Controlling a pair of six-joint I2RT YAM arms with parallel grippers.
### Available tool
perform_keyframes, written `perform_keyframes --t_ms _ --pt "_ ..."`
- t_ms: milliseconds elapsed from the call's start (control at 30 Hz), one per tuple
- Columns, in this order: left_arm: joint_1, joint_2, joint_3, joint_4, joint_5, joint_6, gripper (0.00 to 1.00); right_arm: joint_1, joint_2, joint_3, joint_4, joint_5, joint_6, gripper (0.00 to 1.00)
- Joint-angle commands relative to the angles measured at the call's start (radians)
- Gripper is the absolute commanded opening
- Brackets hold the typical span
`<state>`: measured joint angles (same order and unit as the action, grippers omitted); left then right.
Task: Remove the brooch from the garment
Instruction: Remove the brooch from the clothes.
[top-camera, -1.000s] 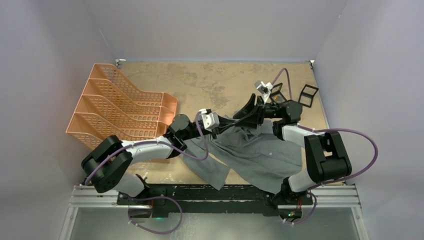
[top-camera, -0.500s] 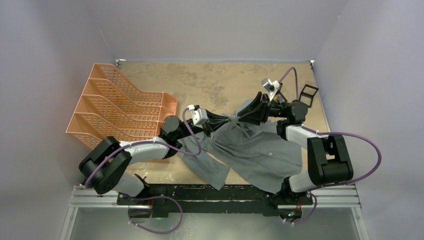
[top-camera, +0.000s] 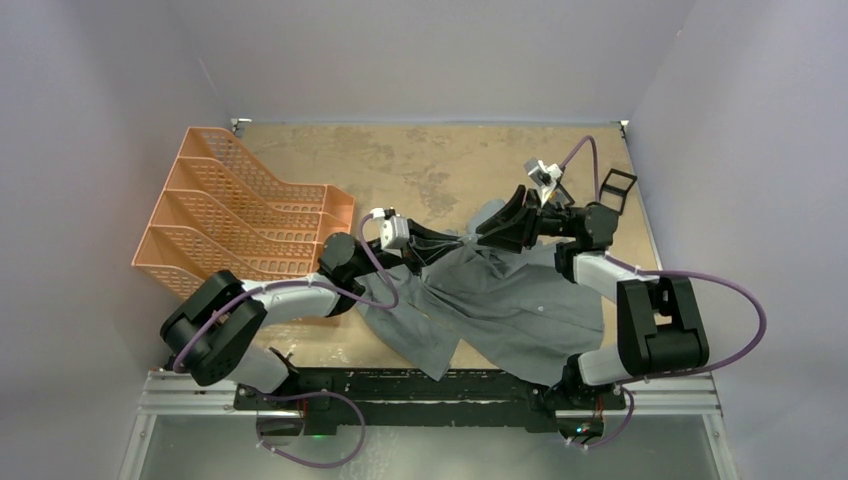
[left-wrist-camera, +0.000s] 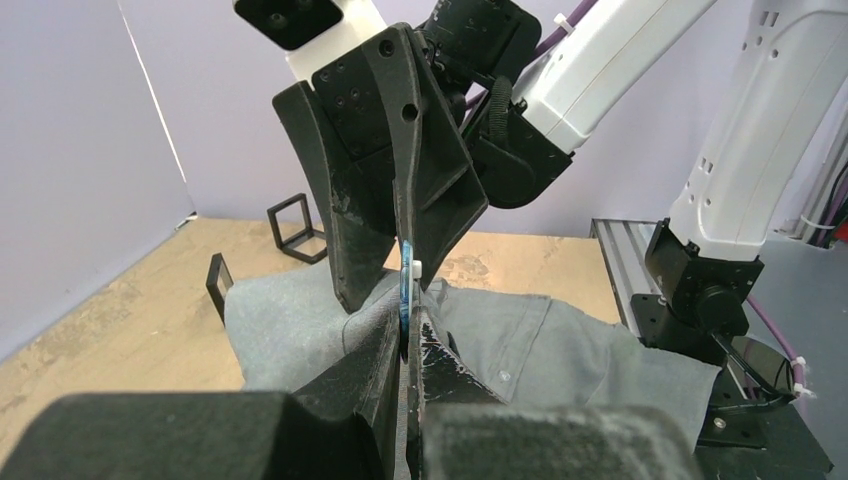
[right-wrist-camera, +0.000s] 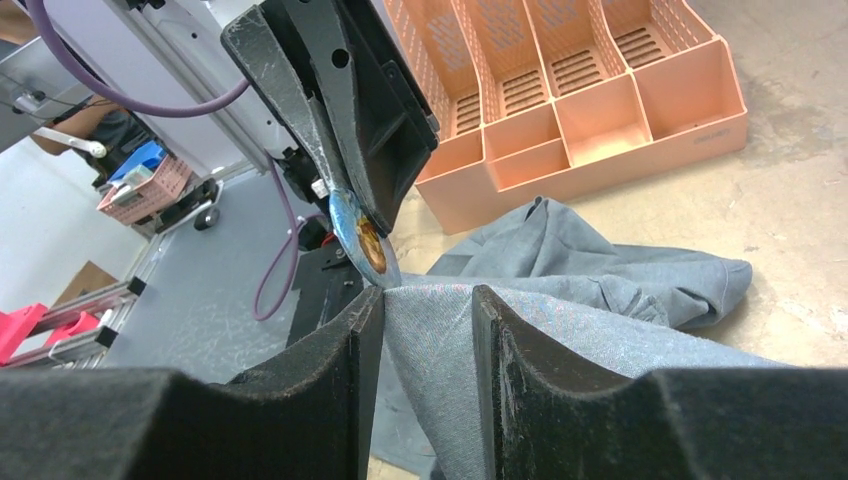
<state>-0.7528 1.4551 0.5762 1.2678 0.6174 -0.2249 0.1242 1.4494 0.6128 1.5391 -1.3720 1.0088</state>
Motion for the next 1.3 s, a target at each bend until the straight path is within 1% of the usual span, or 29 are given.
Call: perform_keyframes --t_ms 0,267,433,600,767,900,1000,1067,1167,1267 --pt "-0.003 0.011 0.035 0.053 0.037 -0.032 0.00 -0.001 -0.045 0.015 0.493 0.012 -0.022 0.41" --pt "-0.005 0.025 0.051 0.049 0.015 -0.045 0.00 0.016 -0.055 0.012 0.495 0.001 -0.026 0.41" --pt "-0.005 0.028 0.053 0.060 0.028 -0.056 0.00 0.025 -0.039 0.016 0.493 -0.006 -0.026 0.37" --pt "-0.004 0.030 0.054 0.073 0.033 -0.064 0.00 0.031 -0.037 0.019 0.493 -0.016 -0.026 0.31" --pt "-0.005 0.053 0.064 0.097 0.048 -0.097 0.00 0.036 -0.035 0.023 0.493 -0.027 -0.027 0.20" --pt "-0.004 0.061 0.074 0.084 0.047 -0.112 0.00 0.035 -0.041 0.017 0.490 -0.027 -0.040 0.01" --pt "-0.003 0.046 0.076 0.018 0.023 -0.076 0.00 0.035 -0.051 0.013 0.486 -0.030 -0.048 0.00" --pt "-0.002 0.025 0.076 -0.050 0.002 -0.032 0.08 0.036 -0.057 0.005 0.486 -0.029 -0.064 0.00" --pt "-0.003 0.002 0.081 -0.111 -0.022 0.006 0.25 0.036 -0.058 -0.006 0.486 -0.027 -0.077 0.00" --pt "-0.003 0.000 0.095 -0.138 -0.020 0.011 0.35 0.036 -0.061 -0.013 0.486 -0.024 -0.085 0.00"
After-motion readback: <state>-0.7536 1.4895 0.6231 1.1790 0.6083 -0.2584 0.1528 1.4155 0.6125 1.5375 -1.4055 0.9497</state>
